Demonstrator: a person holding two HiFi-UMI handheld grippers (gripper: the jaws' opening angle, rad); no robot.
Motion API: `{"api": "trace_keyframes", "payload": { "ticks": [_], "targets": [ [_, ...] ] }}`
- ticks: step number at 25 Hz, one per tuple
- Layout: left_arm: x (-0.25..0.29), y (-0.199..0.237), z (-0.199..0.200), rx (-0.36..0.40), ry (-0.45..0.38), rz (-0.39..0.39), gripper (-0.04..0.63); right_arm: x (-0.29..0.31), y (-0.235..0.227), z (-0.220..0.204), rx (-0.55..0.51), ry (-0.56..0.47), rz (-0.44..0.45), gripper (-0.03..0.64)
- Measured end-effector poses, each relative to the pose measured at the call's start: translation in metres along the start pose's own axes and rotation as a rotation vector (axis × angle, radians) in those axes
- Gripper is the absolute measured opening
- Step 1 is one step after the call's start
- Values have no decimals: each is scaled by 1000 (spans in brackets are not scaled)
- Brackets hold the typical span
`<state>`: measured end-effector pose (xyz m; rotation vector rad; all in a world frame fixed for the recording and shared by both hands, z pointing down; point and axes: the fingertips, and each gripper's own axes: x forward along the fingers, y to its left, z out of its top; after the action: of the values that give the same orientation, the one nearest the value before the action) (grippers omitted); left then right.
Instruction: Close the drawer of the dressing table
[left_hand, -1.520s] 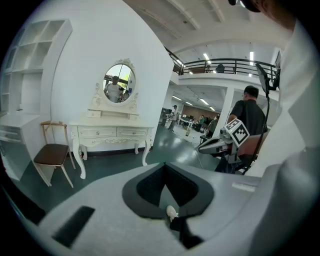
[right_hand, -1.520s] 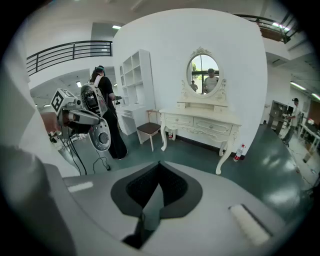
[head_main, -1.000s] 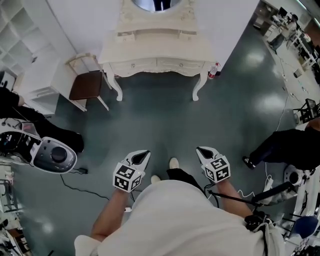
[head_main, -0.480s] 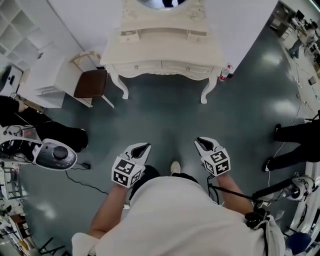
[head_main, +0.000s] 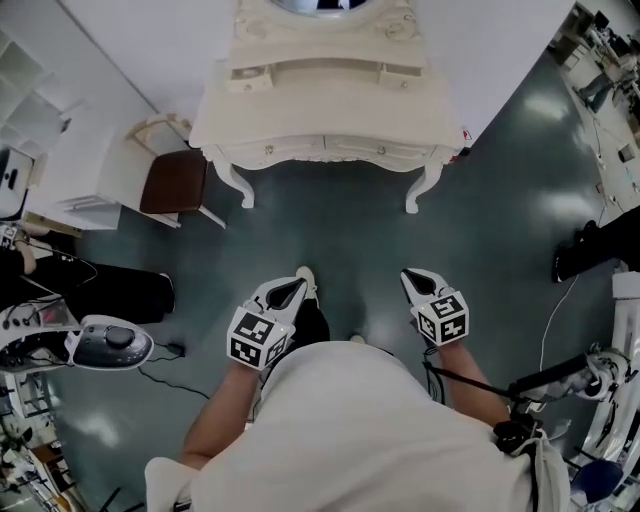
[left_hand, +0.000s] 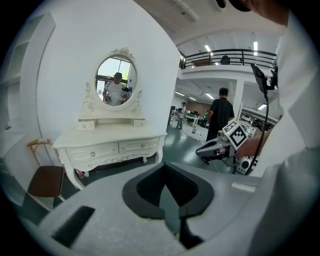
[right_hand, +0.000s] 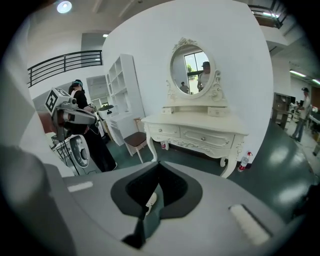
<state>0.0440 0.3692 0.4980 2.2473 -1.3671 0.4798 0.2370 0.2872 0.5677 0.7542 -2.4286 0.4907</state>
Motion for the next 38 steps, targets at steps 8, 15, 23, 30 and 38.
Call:
{"api": "trace_keyframes", "payload": {
  "ticks": [8, 15, 23, 30, 38],
  "targets": [
    [44, 128, 81, 60, -17, -100, 3, 93, -25, 103, 31, 3, -69, 2],
    [58, 208, 110, 83, -9, -146, 3, 149, -52, 160, 86, -24, -170, 2],
    [97, 256, 140, 56, -21, -153, 3, 193, -112, 191, 115, -17, -233, 34],
    [147, 301, 196, 39, -37, -80, 3, 250, -218, 232, 126, -32, -273, 44],
    [220, 345, 262, 13, -10, -31, 3, 318, -341, 274, 126, -7, -305, 64]
  ]
}}
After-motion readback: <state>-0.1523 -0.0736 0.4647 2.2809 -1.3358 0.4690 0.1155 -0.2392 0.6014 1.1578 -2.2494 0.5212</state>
